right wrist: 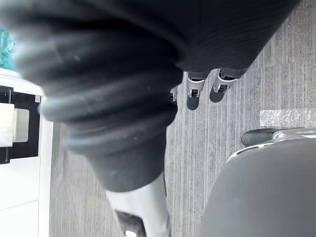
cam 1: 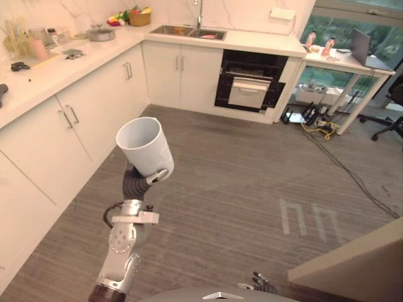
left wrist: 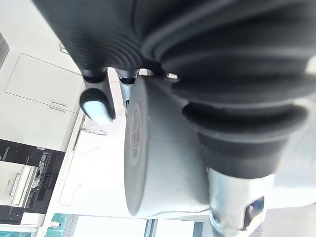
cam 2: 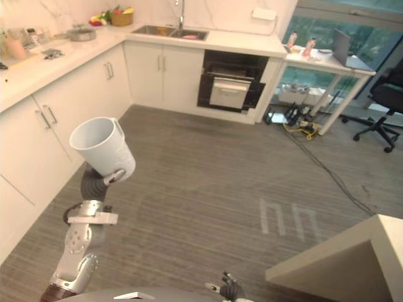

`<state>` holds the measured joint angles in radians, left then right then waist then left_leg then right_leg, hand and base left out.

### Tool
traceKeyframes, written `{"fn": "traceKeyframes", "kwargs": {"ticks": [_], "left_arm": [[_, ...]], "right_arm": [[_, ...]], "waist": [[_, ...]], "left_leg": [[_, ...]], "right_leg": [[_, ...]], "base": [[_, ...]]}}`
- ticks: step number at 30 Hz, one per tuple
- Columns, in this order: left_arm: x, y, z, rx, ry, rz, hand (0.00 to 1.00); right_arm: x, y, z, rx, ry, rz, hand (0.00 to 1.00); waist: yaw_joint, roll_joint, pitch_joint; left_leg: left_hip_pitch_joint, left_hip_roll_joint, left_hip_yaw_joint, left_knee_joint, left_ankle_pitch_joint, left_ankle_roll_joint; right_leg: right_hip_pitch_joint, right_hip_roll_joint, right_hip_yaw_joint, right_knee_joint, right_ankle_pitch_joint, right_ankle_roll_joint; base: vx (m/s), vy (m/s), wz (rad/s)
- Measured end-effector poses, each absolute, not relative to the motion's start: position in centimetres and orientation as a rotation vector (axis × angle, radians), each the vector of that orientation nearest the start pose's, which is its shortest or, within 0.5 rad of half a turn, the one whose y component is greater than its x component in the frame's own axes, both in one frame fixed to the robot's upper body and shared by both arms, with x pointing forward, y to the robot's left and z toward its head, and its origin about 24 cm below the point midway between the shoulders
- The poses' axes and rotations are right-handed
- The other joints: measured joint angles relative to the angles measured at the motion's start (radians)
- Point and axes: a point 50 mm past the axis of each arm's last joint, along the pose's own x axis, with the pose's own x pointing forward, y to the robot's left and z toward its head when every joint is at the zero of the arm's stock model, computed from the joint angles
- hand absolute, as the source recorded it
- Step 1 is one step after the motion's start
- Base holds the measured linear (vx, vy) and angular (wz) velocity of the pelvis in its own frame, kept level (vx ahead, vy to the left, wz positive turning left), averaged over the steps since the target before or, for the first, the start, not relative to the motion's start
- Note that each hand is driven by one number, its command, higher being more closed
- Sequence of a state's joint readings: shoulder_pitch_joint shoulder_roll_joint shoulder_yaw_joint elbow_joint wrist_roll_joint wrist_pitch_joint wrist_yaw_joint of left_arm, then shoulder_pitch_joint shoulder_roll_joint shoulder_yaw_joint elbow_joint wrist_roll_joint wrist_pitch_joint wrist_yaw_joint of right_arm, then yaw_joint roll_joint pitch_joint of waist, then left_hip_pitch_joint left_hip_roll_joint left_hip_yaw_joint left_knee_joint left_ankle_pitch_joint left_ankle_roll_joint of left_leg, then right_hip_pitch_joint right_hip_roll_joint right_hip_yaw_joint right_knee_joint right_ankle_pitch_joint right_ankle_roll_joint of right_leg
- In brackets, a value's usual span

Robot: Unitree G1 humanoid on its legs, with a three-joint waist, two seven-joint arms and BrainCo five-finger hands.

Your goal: Walk over to the sink, pick up the cup, carry it to the dishwasher, place the cup inside the dishwasher, then close the dishwasher door

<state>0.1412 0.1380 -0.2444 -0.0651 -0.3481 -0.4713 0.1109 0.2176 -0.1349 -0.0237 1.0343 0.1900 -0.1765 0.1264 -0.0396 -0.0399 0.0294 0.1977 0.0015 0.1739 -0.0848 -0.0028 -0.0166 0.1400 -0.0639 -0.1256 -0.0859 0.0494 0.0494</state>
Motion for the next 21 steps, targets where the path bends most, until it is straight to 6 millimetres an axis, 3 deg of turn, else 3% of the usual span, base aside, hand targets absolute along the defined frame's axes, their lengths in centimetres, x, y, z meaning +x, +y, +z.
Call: {"fn": "traceKeyframes", "kwargs": {"ticks": [2,5,7,9,10,11,12,14,15,16,17,18,19,20,21], "left_arm": [[21.4,13.9,5.9,-0.304,-0.314,-0.021,1.0],[21.4,13.6,6.0,-0.331,-0.326,-0.017,1.0],[21.4,13.7,6.0,-0.348,-0.328,-0.014,1.0],[21.2,14.3,6.1,-0.379,-0.347,0.025,1.0],[21.3,14.5,6.1,-0.382,-0.35,0.032,1.0],[21.0,14.9,5.9,-0.391,-0.341,0.047,1.0],[20.6,15.2,5.4,-0.407,-0.327,0.065,1.0],[20.5,15.5,5.2,-0.412,-0.322,0.076,1.0],[20.4,16.2,5.2,-0.399,-0.334,0.09,1.0],[20.2,16.6,5.2,-0.392,-0.337,0.104,1.0],[19.8,17.4,4.9,-0.381,-0.331,0.138,1.0],[19.5,18.1,4.8,-0.372,-0.334,0.174,1.0],[19.5,18.4,4.8,-0.372,-0.341,0.188,1.0],[19.3,19.1,4.9,-0.364,-0.357,0.218,1.0],[19.1,19.2,4.7,-0.37,-0.356,0.221,1.0]], "right_arm": [[3.8,-20.9,-16.1,0.153,1.057,-0.201,0.0],[2.3,-20.9,-16.2,0.218,1.068,-0.256,0.0],[1.8,-20.8,-16.2,0.276,1.056,-0.301,0.0],[1.6,-21.6,-16.0,0.317,1.017,-0.34,0.0],[1.9,-21.5,-16.0,0.333,1.007,-0.342,0.0],[1.7,-21.5,-16.0,0.363,1.007,-0.355,0.0],[1.6,-21.7,-16.0,0.376,1.001,-0.365,0.0],[2.3,-22.3,-15.8,0.376,0.978,-0.372,0.0],[3.4,-23.0,-15.6,0.382,0.936,-0.393,0.0],[3.7,-23.3,-15.5,0.379,0.929,-0.392,0.0],[4.6,-23.7,-15.3,0.368,0.908,-0.38,0.0],[5.5,-23.3,-15.3,0.387,0.888,-0.356,0.0],[5.9,-23.1,-15.3,0.388,0.881,-0.343,0.0],[6.7,-22.7,-15.4,0.395,0.878,-0.324,0.0],[7.0,-22.9,-15.4,0.4,0.868,-0.341,0.0]], "waist": [[-0.019,-0.004,-0.026],[-0.015,-0.002,-0.031],[-0.019,-0.002,-0.025],[0.012,0.028,0.004],[0.014,0.029,0.018],[0.014,0.021,0.036],[0.014,0.016,0.041],[0.022,0.021,0.044],[0.033,0.02,0.054],[0.036,0.024,0.056],[0.044,0.021,0.059],[0.044,0.016,0.06],[0.044,0.02,0.077],[0.065,0.024,0.102],[0.077,0.025,0.119]], "left_leg": [[-0.003,0.003,-0.008,0.0,-0.007,-0.005],[-0.006,0.009,-0.009,0.007,-0.022,-0.015],[-0.077,0.034,0.012,0.14,-0.101,-0.018],[-0.196,0.136,0.049,0.497,-0.251,-0.063],[-0.249,0.159,0.054,0.624,-0.265,-0.07],[-0.34,0.2,0.055,0.825,-0.239,-0.061],[-0.39,0.214,0.053,0.898,-0.252,-0.042],[-0.425,0.211,0.076,0.837,-0.292,-0.036],[-0.429,0.173,0.073,0.679,-0.28,-0.027],[-0.429,0.154,0.066,0.599,-0.244,-0.023],[-0.396,0.107,0.062,0.517,-0.138,0.002],[-0.358,0.073,0.086,0.488,-0.141,0.008],[-0.355,0.075,0.088,0.52,-0.15,0.005],[-0.408,0.096,0.071,0.677,-0.174,-0.028],[-0.494,0.095,0.011,0.775,-0.216,-0.038]], "right_leg": [[0.0,-0.001,-0.024,0.004,-0.01,-0.002],[-0.004,-0.006,-0.061,0.021,-0.024,0.0],[-0.035,-0.014,-0.096,0.087,-0.069,-0.003],[-0.069,-0.001,-0.128,0.246,-0.172,-0.022],[-0.071,0.001,-0.133,0.286,-0.195,-0.014],[-0.071,-0.011,-0.149,0.354,-0.243,-0.012],[-0.062,-0.03,-0.188,0.381,-0.271,-0.015],[-0.043,-0.044,-0.209,0.382,-0.29,-0.001],[-0.029,-0.073,-0.214,0.385,-0.304,0.02],[-0.029,-0.088,-0.213,0.387,-0.309,0.029],[-0.023,-0.115,-0.185,0.387,-0.321,0.068],[-0.002,-0.117,-0.139,0.369,-0.324,0.079],[0.01,-0.104,-0.122,0.359,-0.321,0.076],[0.026,-0.097,-0.094,0.348,-0.316,0.066],[0.04,-0.102,-0.082,0.345,-0.333,0.084]], "base": [[0.02,-0.016,0.02],[0.04,-0.017,0.06],[0.03,-0.044,0.17],[0.07,-0.017,-0.08],[0.11,0.03,0.17],[0.09,0.021,0.56],[0.11,0.004,0.75],[0.13,0.091,0.53],[0.17,0.172,0.23],[0.24,0.256,0.06],[0.24,0.196,0.0],[0.27,0.151,0.04],[0.23,0.068,-0.01],[0.18,0.1,-0.13],[0.14,0.131,-0.23]]}}
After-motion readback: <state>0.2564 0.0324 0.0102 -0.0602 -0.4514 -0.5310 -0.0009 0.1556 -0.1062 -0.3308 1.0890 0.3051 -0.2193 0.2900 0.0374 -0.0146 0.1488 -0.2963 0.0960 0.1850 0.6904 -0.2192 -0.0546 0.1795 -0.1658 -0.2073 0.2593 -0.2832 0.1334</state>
